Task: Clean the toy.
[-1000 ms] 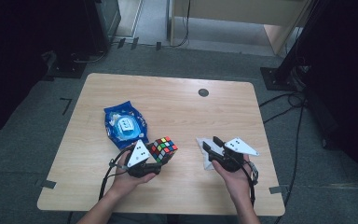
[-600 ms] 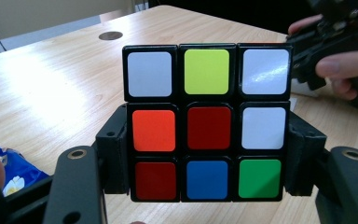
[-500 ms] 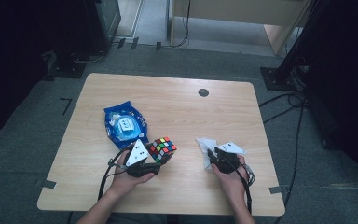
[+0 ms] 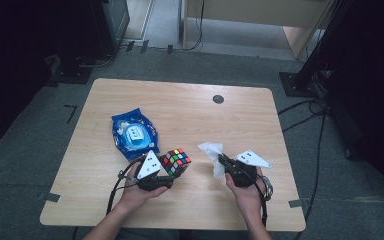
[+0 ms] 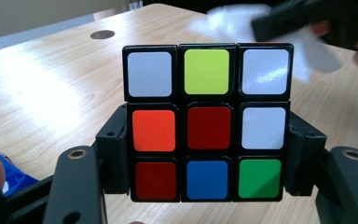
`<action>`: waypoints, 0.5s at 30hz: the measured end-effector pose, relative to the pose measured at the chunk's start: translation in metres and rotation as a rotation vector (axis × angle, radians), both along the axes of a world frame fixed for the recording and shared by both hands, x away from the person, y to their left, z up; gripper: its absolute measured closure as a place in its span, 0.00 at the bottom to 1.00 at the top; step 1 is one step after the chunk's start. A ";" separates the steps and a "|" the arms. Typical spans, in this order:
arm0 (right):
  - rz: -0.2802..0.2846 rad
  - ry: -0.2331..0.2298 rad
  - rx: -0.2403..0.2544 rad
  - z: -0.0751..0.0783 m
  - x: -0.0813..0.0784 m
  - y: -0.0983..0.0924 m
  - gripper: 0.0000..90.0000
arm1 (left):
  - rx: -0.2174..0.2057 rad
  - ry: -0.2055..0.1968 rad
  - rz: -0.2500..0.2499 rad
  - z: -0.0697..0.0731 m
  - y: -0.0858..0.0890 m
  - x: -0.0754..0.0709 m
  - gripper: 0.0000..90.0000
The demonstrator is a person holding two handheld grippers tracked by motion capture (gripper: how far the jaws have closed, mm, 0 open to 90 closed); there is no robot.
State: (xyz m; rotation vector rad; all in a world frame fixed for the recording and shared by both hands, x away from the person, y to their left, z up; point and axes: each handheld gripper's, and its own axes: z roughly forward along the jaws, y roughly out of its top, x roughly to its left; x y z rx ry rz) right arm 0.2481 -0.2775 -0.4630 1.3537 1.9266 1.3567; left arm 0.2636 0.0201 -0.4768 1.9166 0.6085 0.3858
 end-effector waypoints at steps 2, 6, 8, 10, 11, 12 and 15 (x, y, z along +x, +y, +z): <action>0.053 -0.029 0.056 0.012 -0.007 0.009 0.99 | 0.000 -0.002 -0.007 0.000 -0.001 -0.001 0.38; 0.165 -0.086 0.113 0.031 -0.020 0.030 0.99 | 0.008 -0.015 -0.030 0.000 -0.006 -0.005 0.38; 0.225 -0.096 0.137 0.038 -0.027 0.042 0.99 | 0.018 -0.029 -0.050 0.000 -0.010 -0.008 0.38; 0.272 -0.106 0.136 0.042 -0.033 0.056 0.99 | 0.020 -0.044 -0.070 0.001 -0.014 -0.012 0.38; 0.292 -0.102 0.140 0.043 -0.034 0.062 0.99 | 0.029 -0.050 -0.080 0.001 -0.016 -0.014 0.38; 0.309 -0.098 0.137 0.042 -0.036 0.067 0.99 | 0.035 -0.054 -0.088 0.002 -0.016 -0.015 0.38; 0.294 -0.106 0.102 0.038 -0.036 0.074 0.99 | 0.019 -0.069 -0.099 0.004 -0.018 -0.019 0.38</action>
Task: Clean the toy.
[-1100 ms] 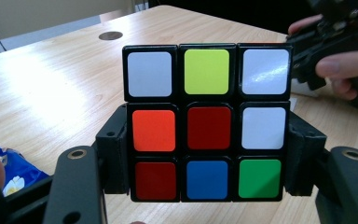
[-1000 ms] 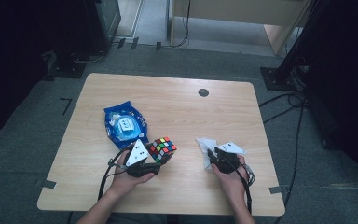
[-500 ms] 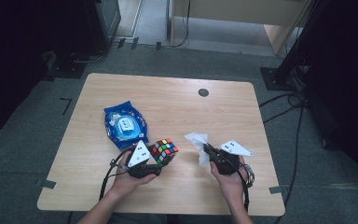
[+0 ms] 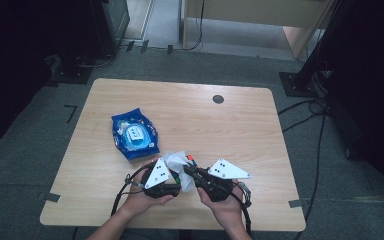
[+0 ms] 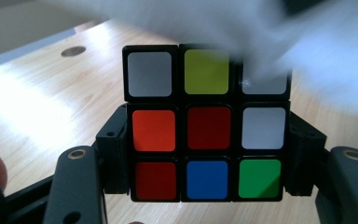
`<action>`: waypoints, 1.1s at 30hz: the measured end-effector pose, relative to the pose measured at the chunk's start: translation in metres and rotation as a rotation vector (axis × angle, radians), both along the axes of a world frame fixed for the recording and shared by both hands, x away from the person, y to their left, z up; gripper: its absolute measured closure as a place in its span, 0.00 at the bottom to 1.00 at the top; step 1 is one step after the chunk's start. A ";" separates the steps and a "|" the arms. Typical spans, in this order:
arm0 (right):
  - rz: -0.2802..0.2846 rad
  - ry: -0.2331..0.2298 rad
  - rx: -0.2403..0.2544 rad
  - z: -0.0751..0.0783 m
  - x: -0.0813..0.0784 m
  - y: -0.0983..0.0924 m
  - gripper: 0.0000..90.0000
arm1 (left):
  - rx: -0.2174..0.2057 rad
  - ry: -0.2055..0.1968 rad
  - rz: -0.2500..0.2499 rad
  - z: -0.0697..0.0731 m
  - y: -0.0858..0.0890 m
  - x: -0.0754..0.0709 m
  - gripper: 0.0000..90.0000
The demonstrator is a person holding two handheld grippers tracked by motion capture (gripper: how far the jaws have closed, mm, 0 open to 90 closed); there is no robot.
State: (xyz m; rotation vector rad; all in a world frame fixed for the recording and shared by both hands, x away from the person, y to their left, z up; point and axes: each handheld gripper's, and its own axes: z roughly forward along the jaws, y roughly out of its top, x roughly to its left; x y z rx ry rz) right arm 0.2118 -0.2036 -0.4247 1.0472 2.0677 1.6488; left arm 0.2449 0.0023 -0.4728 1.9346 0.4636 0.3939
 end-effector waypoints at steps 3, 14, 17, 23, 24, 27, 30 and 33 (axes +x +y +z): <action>-0.026 0.022 0.028 -0.004 0.004 -0.005 0.99 | -0.003 -0.019 -0.005 0.001 0.002 -0.001 0.38; -0.208 0.086 -0.095 -0.026 0.023 -0.036 0.99 | -0.001 -0.033 -0.005 0.003 0.005 0.000 0.38; -0.157 0.046 -0.021 -0.011 0.016 -0.034 0.98 | 0.012 -0.026 -0.003 0.000 0.003 0.001 0.38; -0.030 0.013 0.029 0.002 0.003 -0.012 0.98 | 0.007 -0.031 -0.017 0.002 0.000 -0.003 0.38; -0.024 0.016 0.027 0.002 0.003 -0.010 0.98 | 0.002 -0.031 -0.018 0.003 0.001 -0.003 0.38; -0.036 0.033 0.031 -0.004 0.006 -0.011 0.98 | -0.005 -0.029 -0.018 0.004 0.003 -0.003 0.38; -0.068 0.050 0.025 -0.010 0.011 -0.018 0.98 | -0.010 -0.028 -0.015 0.004 0.003 -0.002 0.38; -0.111 0.074 -0.016 -0.018 0.018 -0.026 0.98 | -0.011 -0.023 -0.015 0.003 0.004 -0.002 0.38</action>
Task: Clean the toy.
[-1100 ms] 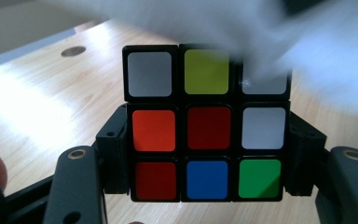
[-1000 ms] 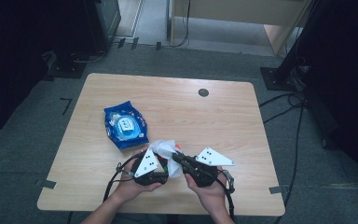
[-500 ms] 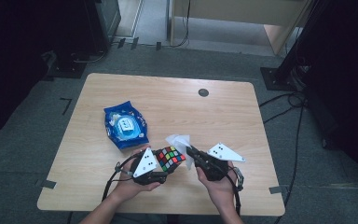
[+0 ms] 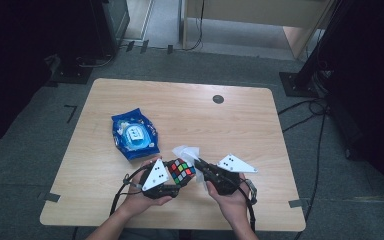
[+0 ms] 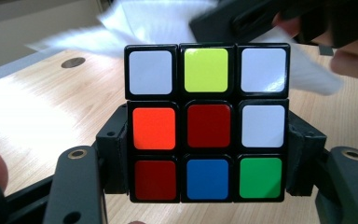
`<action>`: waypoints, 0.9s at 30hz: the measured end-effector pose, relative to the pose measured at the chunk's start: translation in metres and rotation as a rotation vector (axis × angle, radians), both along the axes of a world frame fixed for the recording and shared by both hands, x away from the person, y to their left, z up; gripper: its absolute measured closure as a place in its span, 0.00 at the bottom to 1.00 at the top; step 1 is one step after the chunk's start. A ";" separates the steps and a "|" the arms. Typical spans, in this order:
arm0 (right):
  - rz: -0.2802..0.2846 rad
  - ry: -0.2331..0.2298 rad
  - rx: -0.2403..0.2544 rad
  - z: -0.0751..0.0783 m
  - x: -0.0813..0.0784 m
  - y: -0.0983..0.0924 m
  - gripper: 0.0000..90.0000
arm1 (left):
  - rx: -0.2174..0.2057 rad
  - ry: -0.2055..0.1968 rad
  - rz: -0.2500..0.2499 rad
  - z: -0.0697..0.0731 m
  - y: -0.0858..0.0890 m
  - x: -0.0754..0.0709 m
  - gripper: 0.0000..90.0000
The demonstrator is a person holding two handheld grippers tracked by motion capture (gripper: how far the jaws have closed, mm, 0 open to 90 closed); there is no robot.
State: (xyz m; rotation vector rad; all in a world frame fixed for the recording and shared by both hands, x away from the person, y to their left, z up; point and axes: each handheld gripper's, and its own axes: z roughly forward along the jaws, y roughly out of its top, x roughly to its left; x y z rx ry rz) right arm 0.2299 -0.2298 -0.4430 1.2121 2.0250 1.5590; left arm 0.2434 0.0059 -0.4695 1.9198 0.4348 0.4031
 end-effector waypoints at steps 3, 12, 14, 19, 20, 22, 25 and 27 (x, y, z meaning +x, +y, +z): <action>-0.055 0.040 -0.049 -0.011 0.008 -0.011 0.98 | -0.020 -0.001 -0.001 0.002 0.002 0.001 0.38; -0.255 0.067 -0.103 -0.025 0.024 -0.062 0.98 | -0.030 0.024 0.039 0.000 0.011 0.010 0.38; -0.304 0.063 -0.131 -0.028 0.027 -0.073 0.97 | -0.031 0.030 0.050 -0.001 0.013 0.011 0.38; -0.361 0.104 -0.147 -0.042 0.032 -0.088 0.97 | -0.029 0.039 0.068 -0.002 0.014 0.014 0.38; -0.364 0.110 -0.151 -0.044 0.033 -0.089 0.97 | -0.028 0.039 0.068 -0.003 0.014 0.014 0.38; -0.369 0.111 -0.157 -0.045 0.034 -0.090 0.97 | -0.027 0.038 0.067 -0.003 0.014 0.014 0.38; -0.371 0.100 -0.149 -0.044 0.034 -0.089 0.92 | -0.025 0.037 0.067 -0.003 0.014 0.014 0.38; -0.373 0.086 -0.141 -0.043 0.033 -0.089 0.88 | -0.027 0.038 0.068 -0.003 0.015 0.014 0.38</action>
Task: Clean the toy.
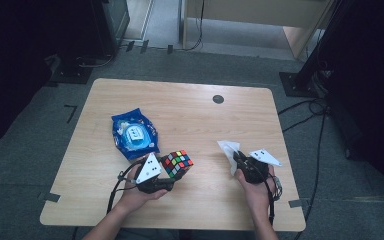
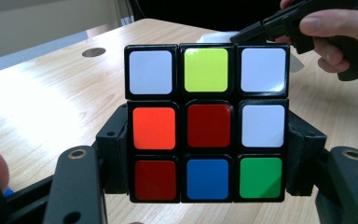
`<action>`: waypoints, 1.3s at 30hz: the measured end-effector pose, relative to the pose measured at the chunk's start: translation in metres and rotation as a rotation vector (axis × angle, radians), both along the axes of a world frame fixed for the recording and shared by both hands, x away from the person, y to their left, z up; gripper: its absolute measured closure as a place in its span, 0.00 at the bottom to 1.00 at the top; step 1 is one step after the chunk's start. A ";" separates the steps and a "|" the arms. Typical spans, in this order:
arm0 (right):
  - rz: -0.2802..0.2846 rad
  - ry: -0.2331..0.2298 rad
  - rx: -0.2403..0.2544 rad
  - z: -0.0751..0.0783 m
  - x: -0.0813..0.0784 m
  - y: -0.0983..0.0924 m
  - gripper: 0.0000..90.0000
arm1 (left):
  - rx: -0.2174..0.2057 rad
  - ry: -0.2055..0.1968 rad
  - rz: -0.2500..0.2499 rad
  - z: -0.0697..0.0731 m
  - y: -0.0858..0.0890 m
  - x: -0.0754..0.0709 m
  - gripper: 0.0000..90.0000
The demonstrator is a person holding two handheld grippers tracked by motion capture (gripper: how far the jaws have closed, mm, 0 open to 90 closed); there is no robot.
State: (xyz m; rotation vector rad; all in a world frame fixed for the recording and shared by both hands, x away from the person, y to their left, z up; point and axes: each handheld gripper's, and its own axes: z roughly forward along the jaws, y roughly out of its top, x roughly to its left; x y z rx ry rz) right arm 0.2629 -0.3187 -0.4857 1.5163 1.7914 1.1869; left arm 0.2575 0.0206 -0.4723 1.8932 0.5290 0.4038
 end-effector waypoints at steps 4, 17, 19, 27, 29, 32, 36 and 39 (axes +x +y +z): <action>0.012 -0.020 0.032 0.006 -0.003 0.003 0.81 | -0.004 0.001 0.003 0.001 0.001 0.001 0.38; 0.224 -0.096 0.116 0.033 -0.017 0.045 0.66 | -0.008 0.002 0.015 0.003 0.003 0.002 0.38; 0.264 -0.105 0.121 0.033 -0.018 0.052 0.63 | -0.014 0.004 0.022 0.004 0.005 0.003 0.38; 0.370 -0.126 0.101 0.028 -0.020 0.071 0.55 | -0.044 0.015 0.052 0.011 0.013 0.007 0.38; 0.372 -0.133 0.124 0.030 -0.022 0.075 0.54 | -0.041 0.018 0.054 0.011 0.013 0.007 0.38; 0.369 -0.185 0.128 0.039 -0.028 0.080 0.54 | -0.037 0.017 0.048 0.010 0.011 0.006 0.38; 0.417 -0.244 0.075 0.049 -0.034 0.086 0.53 | -0.039 0.020 0.051 0.012 0.010 0.006 0.38; 0.437 -0.221 0.089 0.044 -0.032 0.086 0.51 | -0.055 0.030 0.062 0.013 0.014 0.008 0.38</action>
